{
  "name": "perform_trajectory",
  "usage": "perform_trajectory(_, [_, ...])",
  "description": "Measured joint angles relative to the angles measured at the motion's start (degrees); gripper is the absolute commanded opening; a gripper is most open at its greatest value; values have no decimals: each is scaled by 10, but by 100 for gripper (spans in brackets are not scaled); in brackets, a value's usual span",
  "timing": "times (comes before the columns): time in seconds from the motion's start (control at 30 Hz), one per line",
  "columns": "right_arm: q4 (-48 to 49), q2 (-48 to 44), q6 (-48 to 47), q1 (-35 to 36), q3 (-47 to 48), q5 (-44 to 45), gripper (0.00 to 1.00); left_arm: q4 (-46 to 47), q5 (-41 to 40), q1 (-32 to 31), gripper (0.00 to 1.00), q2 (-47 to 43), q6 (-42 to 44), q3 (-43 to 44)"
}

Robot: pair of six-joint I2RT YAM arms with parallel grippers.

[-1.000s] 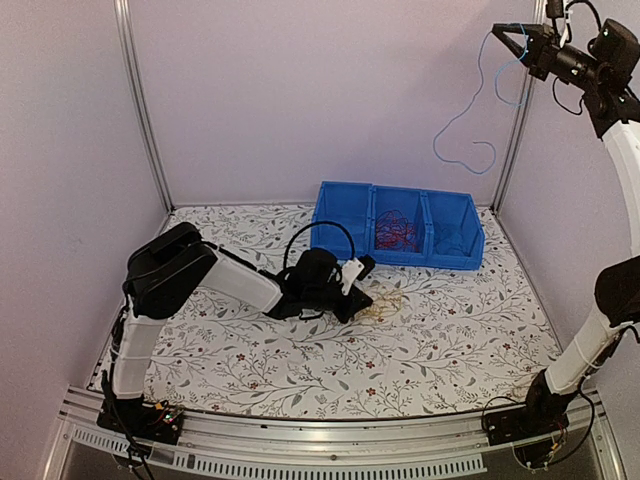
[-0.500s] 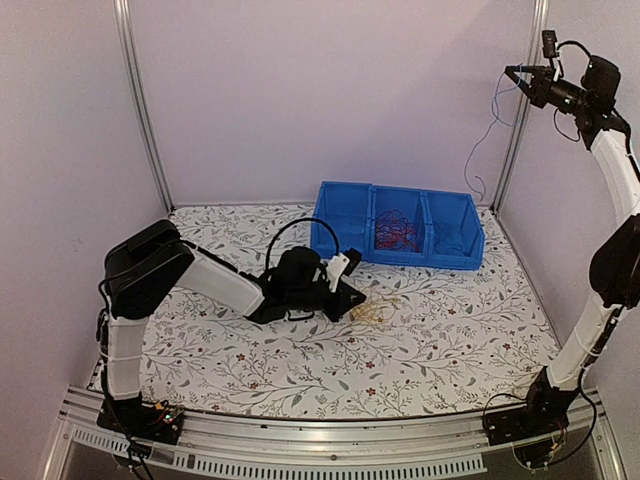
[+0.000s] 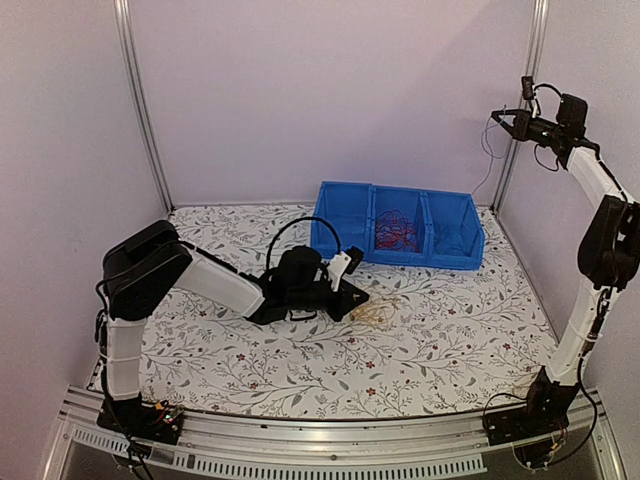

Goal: Untangle the cables

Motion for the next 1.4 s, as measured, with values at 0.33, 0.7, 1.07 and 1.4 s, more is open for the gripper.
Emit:
perform_trajectory(0.33, [-40,58,-23,2,-72,-8,0,0,0,0,0,0,0,0])
perform_trajectory(0.7, [-83,58,-65,14,-83,-18,0,0,0,0,0,0,-6,0])
perform_trajectory(1.07, [-57,7,-6,14,-9,-34,0,-1,0,0,1,0,-12,0])
perform_trajectory(1.4, [-42,15,7,24,16,-26,0,-1,2,0,1,0,-19,0])
